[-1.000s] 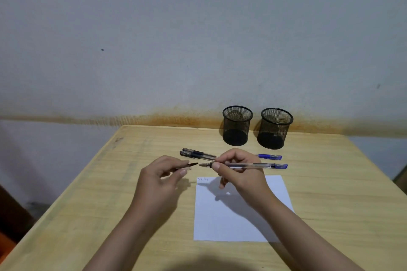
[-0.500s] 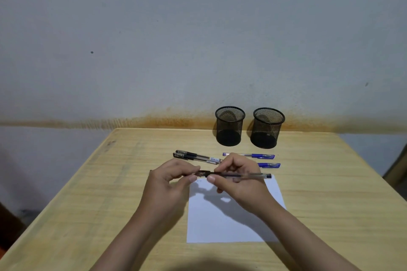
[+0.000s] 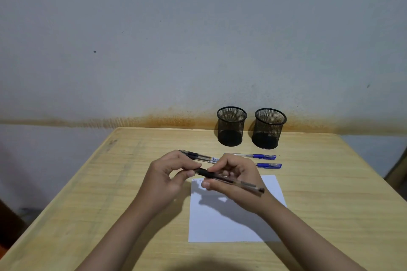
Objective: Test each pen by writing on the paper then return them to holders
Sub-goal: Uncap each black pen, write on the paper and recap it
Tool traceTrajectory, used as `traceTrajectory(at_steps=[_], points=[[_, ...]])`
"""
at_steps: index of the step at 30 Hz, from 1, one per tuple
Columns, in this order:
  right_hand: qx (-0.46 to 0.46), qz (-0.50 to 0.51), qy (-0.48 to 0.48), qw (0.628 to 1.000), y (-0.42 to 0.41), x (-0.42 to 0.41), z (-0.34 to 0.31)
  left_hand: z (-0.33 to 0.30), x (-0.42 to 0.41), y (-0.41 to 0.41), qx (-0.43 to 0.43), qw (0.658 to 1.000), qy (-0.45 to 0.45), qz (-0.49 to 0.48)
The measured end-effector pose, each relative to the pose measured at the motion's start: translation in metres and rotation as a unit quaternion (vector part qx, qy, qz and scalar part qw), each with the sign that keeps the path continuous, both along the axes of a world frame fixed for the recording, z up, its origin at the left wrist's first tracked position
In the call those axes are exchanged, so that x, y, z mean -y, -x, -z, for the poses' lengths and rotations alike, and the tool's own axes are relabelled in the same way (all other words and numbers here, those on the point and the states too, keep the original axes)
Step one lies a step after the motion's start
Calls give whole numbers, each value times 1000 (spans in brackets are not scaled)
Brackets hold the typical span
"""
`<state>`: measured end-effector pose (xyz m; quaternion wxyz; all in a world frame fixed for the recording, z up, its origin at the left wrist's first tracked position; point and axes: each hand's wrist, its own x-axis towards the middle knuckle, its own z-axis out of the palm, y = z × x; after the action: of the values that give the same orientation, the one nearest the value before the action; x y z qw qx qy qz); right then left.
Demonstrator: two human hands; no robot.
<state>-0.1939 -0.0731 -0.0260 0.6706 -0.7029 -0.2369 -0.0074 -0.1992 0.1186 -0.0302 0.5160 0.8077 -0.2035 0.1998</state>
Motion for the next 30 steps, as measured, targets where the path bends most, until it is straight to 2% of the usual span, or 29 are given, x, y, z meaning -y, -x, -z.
traceTrajectory(at_steps=[3,5,9,13,15,18,21,25,30], points=[[-73,-111,39,990,-10,7,-7,-4,-13,-7,-3,1000,-15,14],[-137,-133,61,980,-14,8,-9,-2,-18,-10,-5,999,-28,20],[-194,-73,63,976,-13,-14,-2,11,-20,-10,-18,999,-29,-4],[-224,-15,66,972,-9,-43,4,24,-36,-3,-74,990,-39,-114],[-233,5,68,970,-12,-56,10,33,-59,0,-92,978,-81,-168],[-227,39,107,967,-18,-78,25,50,-99,1,-158,934,-224,-230],[-194,64,156,966,-23,-103,36,66,-116,2,-216,898,-293,-249],[-140,86,215,963,-25,-124,42,71,-114,1,-210,891,-321,-244],[-114,87,248,958,-27,-130,49,72,-114,2,-207,886,-338,-241]])
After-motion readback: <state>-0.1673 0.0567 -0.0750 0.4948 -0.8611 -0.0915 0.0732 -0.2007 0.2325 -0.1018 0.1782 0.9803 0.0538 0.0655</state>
